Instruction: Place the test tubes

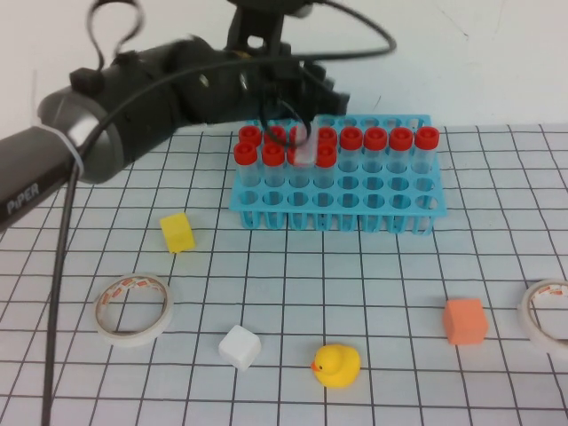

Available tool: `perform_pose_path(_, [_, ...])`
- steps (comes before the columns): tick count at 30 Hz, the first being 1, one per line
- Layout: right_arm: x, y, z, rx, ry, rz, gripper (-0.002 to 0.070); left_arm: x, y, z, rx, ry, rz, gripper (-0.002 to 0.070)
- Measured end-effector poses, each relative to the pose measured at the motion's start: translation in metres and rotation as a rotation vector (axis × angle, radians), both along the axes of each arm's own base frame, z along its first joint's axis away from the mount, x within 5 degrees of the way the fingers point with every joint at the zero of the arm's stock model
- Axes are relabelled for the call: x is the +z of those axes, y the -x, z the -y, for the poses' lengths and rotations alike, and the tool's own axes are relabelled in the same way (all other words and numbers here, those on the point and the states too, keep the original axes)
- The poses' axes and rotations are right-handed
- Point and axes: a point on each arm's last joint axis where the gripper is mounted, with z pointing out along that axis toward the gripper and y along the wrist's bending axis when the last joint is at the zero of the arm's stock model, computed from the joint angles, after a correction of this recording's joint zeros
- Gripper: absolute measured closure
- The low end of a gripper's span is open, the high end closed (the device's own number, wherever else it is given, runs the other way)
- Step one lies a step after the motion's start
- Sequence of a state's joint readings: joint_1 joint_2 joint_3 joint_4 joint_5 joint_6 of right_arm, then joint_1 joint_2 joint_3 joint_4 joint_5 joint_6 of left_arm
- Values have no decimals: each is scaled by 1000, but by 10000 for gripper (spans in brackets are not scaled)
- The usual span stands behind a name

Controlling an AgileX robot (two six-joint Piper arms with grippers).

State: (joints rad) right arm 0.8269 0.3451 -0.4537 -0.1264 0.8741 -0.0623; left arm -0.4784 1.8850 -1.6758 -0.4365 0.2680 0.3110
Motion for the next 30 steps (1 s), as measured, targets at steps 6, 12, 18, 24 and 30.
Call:
perform_pose_path(6, [0,0,0,0,0,0,678,10,16,17,-3,-35,36,414])
perform_pose_path(12, [0,0,0,0,0,0,678,20,22,31,-16,59,101,415])
perform_pose_path(18, [0,0,0,0,0,0,678,27,28,43,4,96,172,415])
perform_pose_path(24, [0,0,0,0,0,0,678,29,33,52,-17,183,223,415])
perform_pose_path(30, [0,0,0,0,0,0,678,1,38,53,-62,206,252,415])
